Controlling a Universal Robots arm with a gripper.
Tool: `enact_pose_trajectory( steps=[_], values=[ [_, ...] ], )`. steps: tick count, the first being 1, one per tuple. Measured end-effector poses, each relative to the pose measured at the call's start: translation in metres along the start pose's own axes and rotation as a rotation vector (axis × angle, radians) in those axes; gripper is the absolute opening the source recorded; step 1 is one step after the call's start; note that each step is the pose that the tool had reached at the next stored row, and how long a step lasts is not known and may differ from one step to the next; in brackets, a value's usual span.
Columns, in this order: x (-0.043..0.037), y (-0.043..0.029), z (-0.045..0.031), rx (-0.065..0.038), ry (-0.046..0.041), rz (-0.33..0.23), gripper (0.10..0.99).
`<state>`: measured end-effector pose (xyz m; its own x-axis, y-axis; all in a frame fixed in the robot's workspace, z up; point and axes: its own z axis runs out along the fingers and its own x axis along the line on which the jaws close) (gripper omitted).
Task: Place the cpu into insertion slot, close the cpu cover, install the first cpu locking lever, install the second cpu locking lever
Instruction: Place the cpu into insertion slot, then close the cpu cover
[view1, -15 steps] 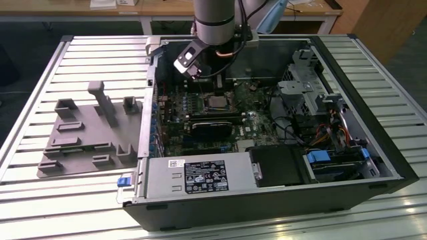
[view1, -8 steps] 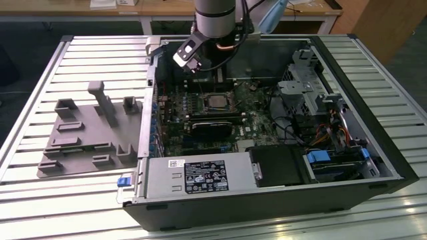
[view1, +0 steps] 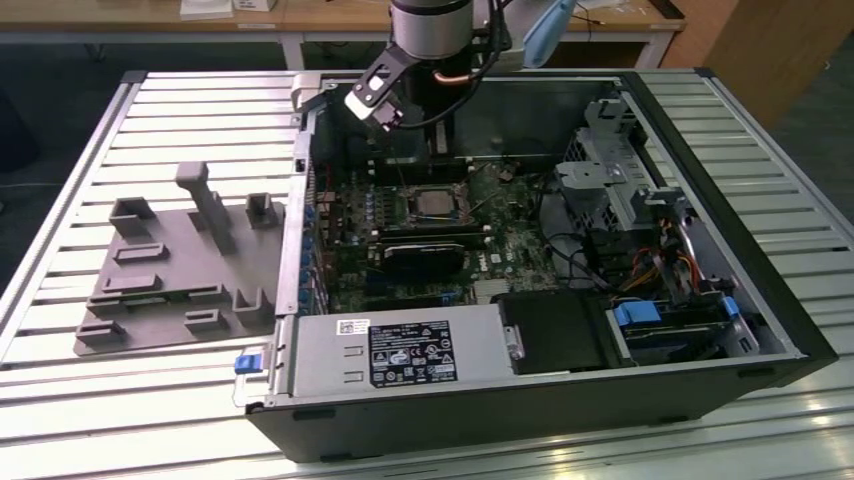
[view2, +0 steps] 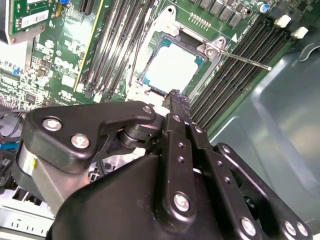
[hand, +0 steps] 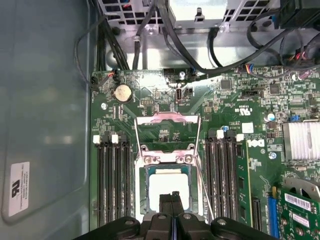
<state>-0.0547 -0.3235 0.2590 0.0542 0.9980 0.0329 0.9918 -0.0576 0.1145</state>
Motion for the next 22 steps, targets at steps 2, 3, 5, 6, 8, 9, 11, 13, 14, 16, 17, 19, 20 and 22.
enact_pose_trajectory(
  steps=[2,3,5,6,8,9,11,13,14,16,17,19,20,22],
  values=[
    [0.0,0.0,0.0,0.0,0.0,0.0,0.106],
    [0.0,0.0,0.0,0.0,-0.0002,0.0,0.106],
    [0.0,0.0,-0.0001,0.0,-0.0007,0.0,0.106],
    [0.0,0.0,-0.0001,0.0,-0.0011,0.0,0.106],
    [0.0,-0.0001,-0.0001,0.0,-0.0011,0.0,0.106],
    [0.0,-0.0001,-0.0005,0.0,-0.0014,0.0,0.106],
    [0.0001,0.0,-0.0016,0.0,-0.0013,0.0,0.106],
    [0.0001,0.0002,-0.0029,0.0,-0.0012,0.0,0.106],
    [0.0001,0.0002,-0.0029,0.0,-0.001,0.0,0.106],
    [0.0001,0.0002,-0.003,0.0,-0.001,0.0,0.106],
    [0.0001,0.0002,-0.0032,0.0,-0.0011,0.0,0.106],
    [0.0002,0.0014,-0.0031,0.0,-0.0012,0.0,0.106],
    [0.0003,0.0022,-0.003,0.0,-0.0013,0.0,0.106],
    [0.0005,0.0044,-0.0027,0.0,-0.0011,0.0,0.106]
  ],
)
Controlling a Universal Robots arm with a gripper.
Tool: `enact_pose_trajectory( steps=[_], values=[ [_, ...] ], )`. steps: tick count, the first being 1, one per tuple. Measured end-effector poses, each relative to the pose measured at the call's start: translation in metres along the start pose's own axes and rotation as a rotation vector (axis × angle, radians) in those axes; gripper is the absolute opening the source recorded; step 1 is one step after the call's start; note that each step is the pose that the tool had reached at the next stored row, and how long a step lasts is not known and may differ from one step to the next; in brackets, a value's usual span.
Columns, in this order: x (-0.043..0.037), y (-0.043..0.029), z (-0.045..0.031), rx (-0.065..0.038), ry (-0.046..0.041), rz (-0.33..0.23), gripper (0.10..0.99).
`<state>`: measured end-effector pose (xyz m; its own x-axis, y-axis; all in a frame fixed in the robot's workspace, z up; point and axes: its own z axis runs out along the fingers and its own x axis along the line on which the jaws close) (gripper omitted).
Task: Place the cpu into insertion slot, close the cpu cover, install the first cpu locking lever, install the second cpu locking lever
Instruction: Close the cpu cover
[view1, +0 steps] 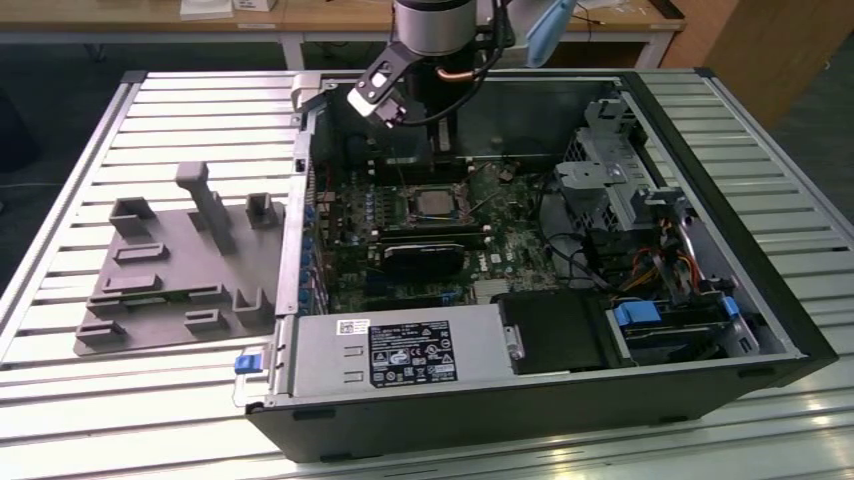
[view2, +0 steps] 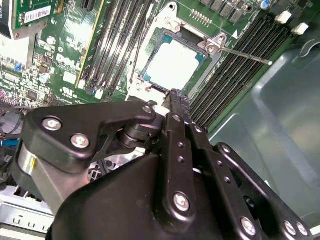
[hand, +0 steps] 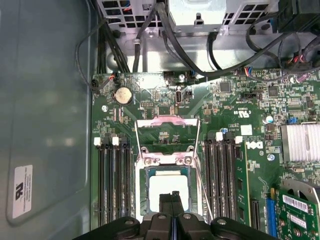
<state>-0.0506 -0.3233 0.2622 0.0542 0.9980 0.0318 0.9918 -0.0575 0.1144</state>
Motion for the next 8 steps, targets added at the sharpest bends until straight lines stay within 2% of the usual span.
enact_pose_trajectory(
  steps=[8],
  values=[
    [0.001,0.0126,0.0015,0.0,0.0,0.0,0.106]
  ],
)
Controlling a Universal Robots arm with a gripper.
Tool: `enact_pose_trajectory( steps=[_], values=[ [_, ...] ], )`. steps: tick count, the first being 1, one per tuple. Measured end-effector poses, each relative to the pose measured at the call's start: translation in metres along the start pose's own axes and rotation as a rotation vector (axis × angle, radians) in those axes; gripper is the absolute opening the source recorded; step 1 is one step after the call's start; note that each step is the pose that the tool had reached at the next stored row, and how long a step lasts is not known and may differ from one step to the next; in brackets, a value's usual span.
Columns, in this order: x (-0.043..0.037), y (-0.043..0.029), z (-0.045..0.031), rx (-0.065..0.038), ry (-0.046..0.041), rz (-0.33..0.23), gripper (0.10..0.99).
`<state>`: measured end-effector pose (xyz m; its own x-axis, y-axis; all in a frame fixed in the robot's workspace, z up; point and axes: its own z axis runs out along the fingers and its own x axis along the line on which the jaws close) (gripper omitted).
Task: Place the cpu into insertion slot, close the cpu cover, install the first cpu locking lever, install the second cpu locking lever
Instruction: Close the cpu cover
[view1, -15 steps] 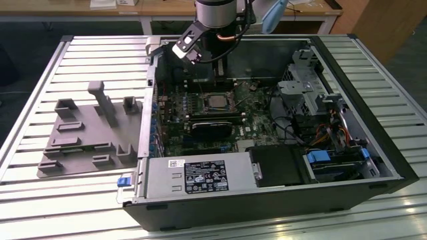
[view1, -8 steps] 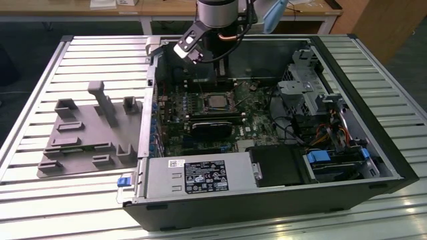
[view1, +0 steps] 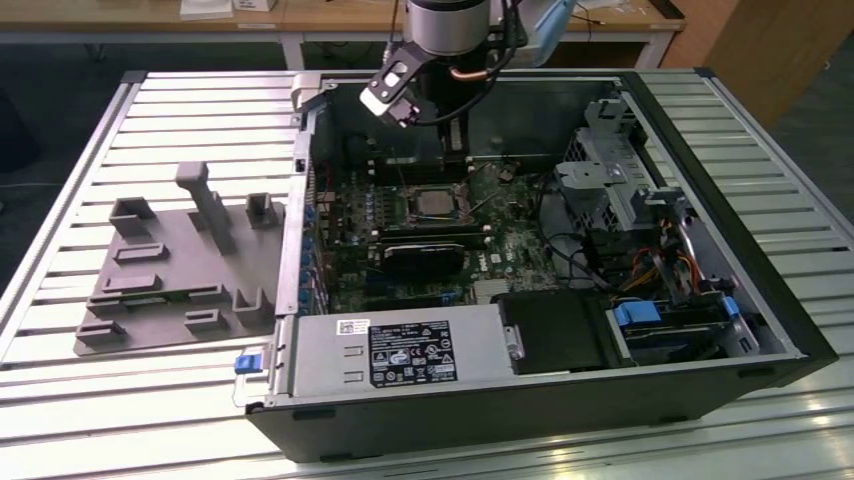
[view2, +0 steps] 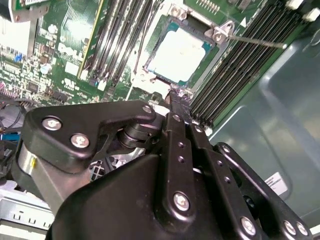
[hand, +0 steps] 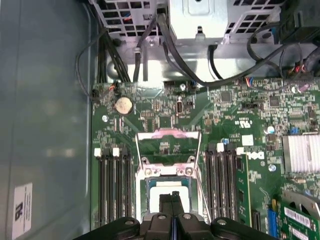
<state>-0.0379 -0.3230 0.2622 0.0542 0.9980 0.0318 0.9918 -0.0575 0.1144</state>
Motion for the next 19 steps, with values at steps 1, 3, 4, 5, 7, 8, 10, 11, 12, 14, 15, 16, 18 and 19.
enact_pose_trajectory(
  steps=[1,3,4,5,7,8,10,11,12,14,15,16,18,19],
  values=[
    [0.0002,0.0018,0.0002,0.0,0.0,0.0,0.106],
    [0.0005,0.006,0.0007,0.0,-0.0001,0.0,0.106],
    [0.0007,0.008,0.0009,0.0,-0.0001,0.0,0.106],
    [0.0009,0.0102,0.0012,0.0,0.0,0.0,0.106],
    [0.0014,0.015,0.0018,0.0,0.0,0.0,0.106],
    [0.0016,0.0175,0.0021,0.0,0.0,0.0,0.106],
    [0.0021,0.0224,0.0026,0.0,0.0,0.0,0.106],
    [0.0024,0.0248,0.0029,0.0,-0.0001,0.0,0.106],
    [0.0026,0.0274,0.0032,0.0,0.0,0.0,0.106],
    [0.0032,0.0319,0.0038,0.0,0.0,0.0,0.106],
    [0.0034,0.0341,0.004,0.0,0.0,0.0,0.106],
    [0.0037,0.0362,0.0043,0.0,0.0,0.0,0.106],
    [0.0043,0.0398,0.0047,0.0,0.0,0.0,0.106],
    [0.0046,0.0418,0.0049,0.0,-0.0001,0.0,0.106]
  ],
)
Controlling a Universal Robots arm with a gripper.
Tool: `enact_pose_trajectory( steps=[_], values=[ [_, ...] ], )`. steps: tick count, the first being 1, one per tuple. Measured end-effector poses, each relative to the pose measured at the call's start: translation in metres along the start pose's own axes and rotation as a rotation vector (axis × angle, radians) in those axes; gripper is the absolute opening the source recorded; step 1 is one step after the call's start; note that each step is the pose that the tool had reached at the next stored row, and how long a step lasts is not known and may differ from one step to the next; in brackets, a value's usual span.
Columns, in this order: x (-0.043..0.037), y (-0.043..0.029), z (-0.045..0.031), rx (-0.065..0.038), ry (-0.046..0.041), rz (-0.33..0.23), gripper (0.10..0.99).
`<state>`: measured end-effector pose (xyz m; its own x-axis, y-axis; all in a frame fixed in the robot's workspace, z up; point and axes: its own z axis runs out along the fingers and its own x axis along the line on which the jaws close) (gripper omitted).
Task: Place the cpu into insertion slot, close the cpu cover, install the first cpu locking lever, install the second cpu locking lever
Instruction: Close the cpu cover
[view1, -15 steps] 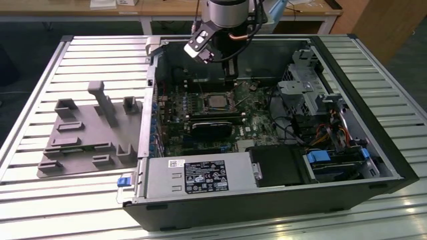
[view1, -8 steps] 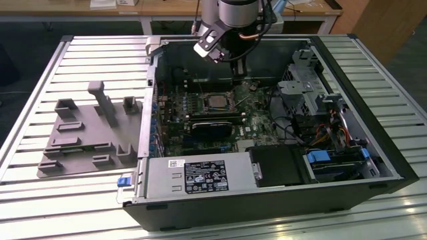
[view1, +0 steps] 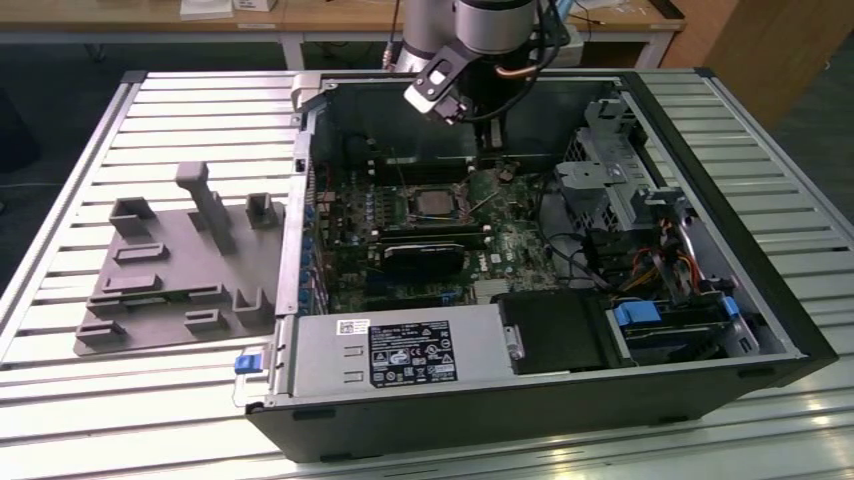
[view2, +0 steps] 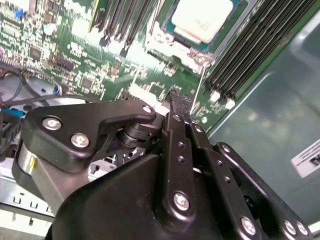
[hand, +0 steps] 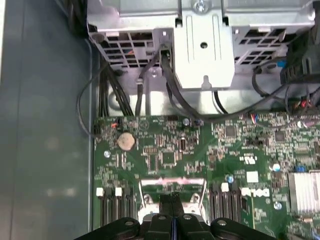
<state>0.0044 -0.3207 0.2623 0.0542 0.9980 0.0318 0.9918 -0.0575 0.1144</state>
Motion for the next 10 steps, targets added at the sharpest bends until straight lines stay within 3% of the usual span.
enact_pose_trajectory(
  steps=[10],
  values=[
    [0.0036,0.0224,0.0027,0.0,0.0001,0.0,0.106]
  ],
)
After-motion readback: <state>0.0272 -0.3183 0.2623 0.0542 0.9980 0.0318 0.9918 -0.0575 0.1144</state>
